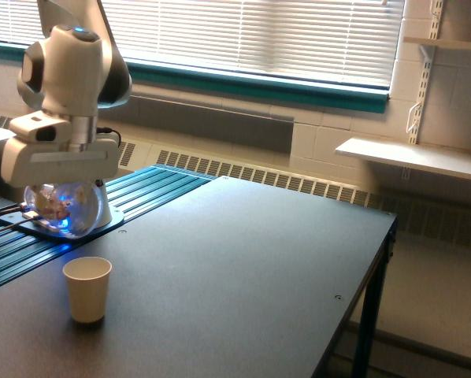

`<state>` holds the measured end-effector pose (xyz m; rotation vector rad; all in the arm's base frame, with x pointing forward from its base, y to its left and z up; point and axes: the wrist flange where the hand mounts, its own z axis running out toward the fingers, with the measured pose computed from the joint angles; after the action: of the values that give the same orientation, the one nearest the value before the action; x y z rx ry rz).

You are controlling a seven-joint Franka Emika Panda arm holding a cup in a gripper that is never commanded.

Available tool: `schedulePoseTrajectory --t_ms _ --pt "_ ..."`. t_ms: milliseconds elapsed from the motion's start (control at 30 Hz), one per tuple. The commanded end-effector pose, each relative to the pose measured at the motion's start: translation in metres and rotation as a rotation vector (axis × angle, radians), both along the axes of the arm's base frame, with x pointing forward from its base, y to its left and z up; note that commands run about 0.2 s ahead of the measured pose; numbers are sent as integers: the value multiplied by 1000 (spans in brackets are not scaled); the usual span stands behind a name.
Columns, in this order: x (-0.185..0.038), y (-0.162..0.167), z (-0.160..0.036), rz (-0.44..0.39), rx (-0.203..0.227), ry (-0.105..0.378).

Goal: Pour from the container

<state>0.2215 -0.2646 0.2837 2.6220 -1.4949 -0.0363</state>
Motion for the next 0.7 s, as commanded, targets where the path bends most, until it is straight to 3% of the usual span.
schedulePoseTrajectory --t_ms 33,267,700 --pt "-3 -8 -4 -12 36 8" --pt "-4 -11 -8 -44 75 44" --pt "14 -8 -5 -51 85 91"
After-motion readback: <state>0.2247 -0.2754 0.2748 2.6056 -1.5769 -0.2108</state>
